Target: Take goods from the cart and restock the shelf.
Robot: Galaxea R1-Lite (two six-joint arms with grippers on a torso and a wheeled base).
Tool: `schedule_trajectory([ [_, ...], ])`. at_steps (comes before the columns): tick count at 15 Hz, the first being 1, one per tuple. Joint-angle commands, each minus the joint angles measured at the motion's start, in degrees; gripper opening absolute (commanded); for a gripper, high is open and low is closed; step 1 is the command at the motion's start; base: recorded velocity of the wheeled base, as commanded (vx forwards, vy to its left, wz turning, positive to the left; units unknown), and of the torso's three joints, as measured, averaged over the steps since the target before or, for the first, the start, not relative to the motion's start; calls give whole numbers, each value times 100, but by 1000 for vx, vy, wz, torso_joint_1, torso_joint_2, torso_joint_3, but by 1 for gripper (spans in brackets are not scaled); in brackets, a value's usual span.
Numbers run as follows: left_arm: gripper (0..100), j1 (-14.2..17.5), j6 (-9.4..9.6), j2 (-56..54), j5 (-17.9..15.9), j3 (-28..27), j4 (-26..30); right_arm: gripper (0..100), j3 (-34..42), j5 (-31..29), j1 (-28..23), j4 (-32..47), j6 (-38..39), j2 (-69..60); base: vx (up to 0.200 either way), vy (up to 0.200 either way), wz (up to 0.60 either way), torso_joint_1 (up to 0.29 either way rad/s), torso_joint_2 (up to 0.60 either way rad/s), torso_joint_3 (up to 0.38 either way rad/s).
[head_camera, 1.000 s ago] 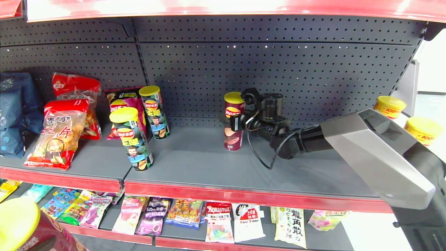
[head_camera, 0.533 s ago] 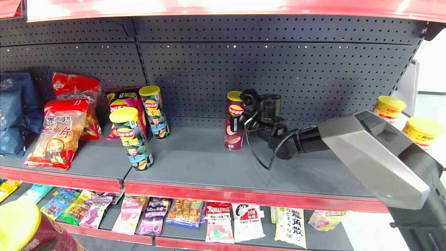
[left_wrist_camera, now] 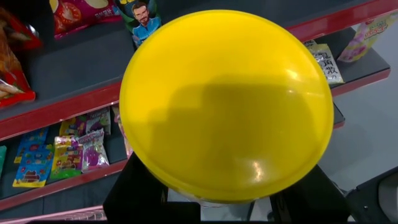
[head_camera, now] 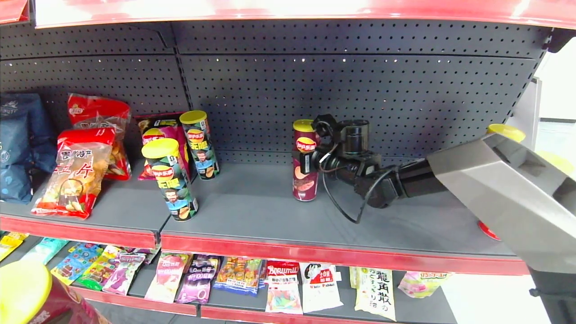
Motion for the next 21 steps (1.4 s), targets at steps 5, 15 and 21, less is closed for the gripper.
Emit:
schedule_trajectory([
  [5, 0, -1, -26, 6, -1, 65, -10, 0, 1759, -216, 134, -849, -68, -1153, 0, 0, 0, 0, 0, 0],
  [15, 0, -1, -43, -73, -1, 3, -27, 0, 3025, -585, 714, -1648, -200, -1487, 0, 0, 0, 0, 0, 0],
  [21, 0, -1, -43, -134, -1, -6, -27, 0, 3297, -699, 723, -2281, -393, -1268, 0, 0, 0, 0, 0, 0],
])
